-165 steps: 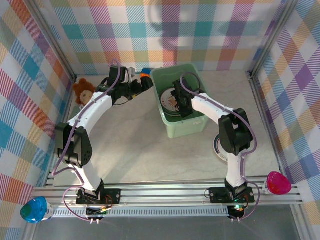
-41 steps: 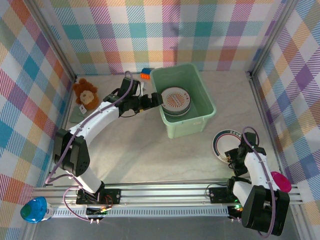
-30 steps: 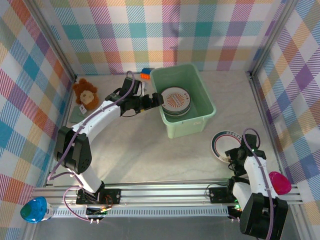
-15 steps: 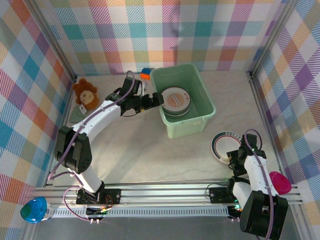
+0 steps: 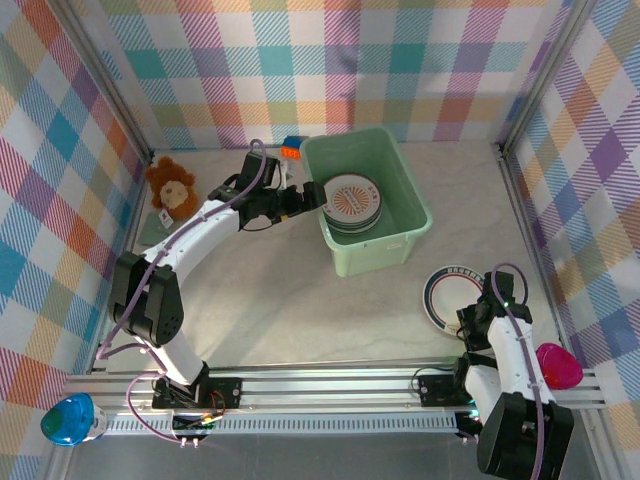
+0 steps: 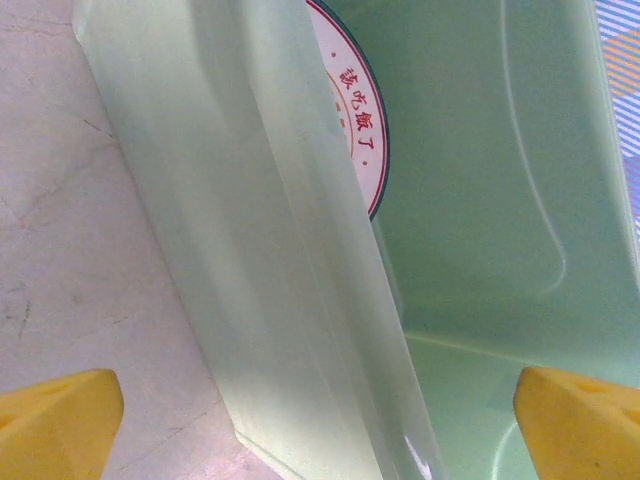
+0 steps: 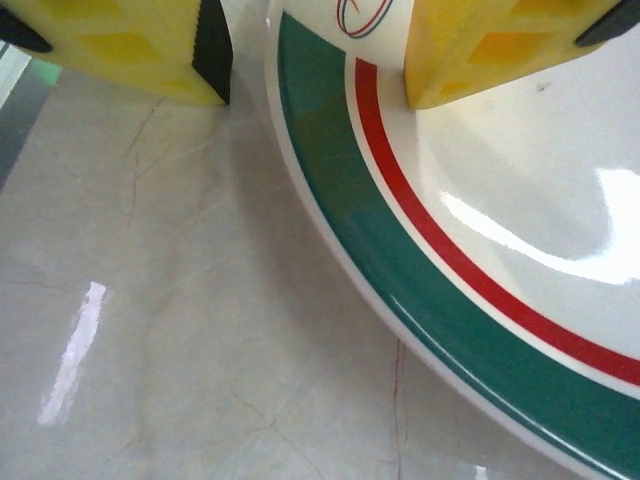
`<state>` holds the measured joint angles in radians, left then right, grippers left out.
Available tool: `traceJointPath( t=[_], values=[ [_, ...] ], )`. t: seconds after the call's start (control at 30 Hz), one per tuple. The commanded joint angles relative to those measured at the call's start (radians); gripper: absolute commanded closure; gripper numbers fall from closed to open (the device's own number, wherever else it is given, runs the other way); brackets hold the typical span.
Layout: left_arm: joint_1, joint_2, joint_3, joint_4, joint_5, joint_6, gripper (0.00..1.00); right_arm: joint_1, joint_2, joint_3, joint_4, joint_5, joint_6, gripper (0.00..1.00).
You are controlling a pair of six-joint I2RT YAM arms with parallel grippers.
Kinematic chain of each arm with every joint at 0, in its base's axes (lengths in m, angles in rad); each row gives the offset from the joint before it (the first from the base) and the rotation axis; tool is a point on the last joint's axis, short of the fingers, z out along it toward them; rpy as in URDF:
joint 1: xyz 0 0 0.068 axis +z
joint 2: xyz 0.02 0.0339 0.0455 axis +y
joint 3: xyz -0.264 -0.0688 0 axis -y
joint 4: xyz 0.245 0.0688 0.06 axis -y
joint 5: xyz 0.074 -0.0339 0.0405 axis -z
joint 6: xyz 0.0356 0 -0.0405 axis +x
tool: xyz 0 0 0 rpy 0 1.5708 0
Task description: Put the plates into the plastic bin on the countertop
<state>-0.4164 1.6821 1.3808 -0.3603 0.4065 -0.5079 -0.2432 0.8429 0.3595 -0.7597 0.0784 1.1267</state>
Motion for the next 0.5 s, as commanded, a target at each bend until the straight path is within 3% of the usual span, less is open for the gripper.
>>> traceJointPath(
  t=[0.0,0.23,0.47],
  values=[
    [0.008,0.004,-0.002,0.023,0.024,0.003,0.0,0.01,-0.002,-0.076,0.387,-0.118,0.046,0.53],
    [0.008,0.03,0.021,0.024,0.037,-0.007,0.0,0.01,-0.112,-0.148,0.432,-0.119,0.072,0.31],
    [0.008,0.039,0.016,0.041,0.039,-0.018,0.0,0.009,-0.224,-0.245,0.504,-0.127,0.127,0.31]
  ],
)
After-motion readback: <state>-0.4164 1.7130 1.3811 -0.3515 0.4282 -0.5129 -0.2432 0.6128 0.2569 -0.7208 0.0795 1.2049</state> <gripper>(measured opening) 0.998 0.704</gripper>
